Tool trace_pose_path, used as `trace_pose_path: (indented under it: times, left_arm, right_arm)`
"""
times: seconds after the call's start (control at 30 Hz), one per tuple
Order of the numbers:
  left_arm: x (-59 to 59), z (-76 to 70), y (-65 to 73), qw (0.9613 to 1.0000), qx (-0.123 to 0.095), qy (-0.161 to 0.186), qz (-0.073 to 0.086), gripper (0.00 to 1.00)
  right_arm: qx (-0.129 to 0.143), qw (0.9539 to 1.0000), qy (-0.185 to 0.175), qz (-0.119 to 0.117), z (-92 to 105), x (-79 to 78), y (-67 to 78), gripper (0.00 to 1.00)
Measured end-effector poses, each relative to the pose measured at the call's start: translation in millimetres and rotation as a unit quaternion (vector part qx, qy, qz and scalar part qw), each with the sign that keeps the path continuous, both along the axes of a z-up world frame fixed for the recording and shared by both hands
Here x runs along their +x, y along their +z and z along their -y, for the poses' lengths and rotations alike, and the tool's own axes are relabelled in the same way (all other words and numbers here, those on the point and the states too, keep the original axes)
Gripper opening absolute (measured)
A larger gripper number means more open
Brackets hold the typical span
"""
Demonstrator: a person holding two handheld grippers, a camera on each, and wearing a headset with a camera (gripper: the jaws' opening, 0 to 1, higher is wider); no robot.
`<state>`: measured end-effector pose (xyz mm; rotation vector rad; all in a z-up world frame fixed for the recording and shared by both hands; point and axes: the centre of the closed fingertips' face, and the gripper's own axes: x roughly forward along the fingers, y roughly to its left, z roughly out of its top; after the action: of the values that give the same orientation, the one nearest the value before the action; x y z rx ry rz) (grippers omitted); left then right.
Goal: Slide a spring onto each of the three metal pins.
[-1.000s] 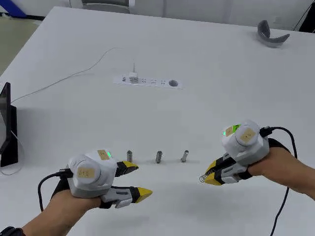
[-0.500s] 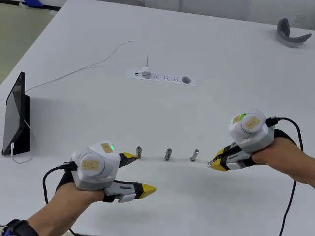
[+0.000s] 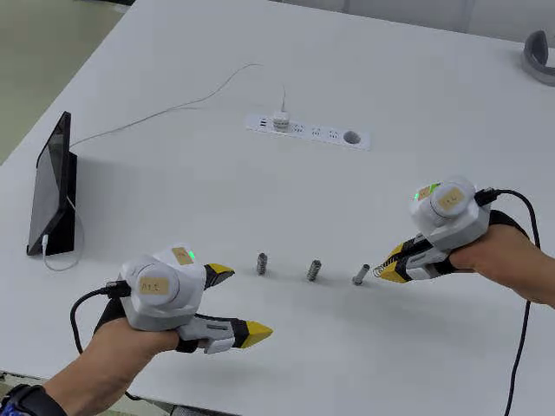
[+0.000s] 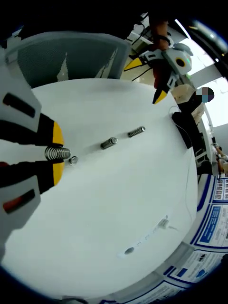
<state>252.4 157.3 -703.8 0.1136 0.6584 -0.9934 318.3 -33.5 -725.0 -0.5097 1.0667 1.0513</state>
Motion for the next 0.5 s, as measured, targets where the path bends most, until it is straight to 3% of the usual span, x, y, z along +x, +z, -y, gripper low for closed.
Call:
trace_pose_path:
  times: [0.5]
  left_arm:
    - [2.2, -18.7, -1.4, 0.9997, 0.001, 0.023, -0.005, 0.69]
  right_arm:
    - [-0.022, 0.9994, 0.026, -0.005, -11.2, 7.2, -13.5, 0.13]
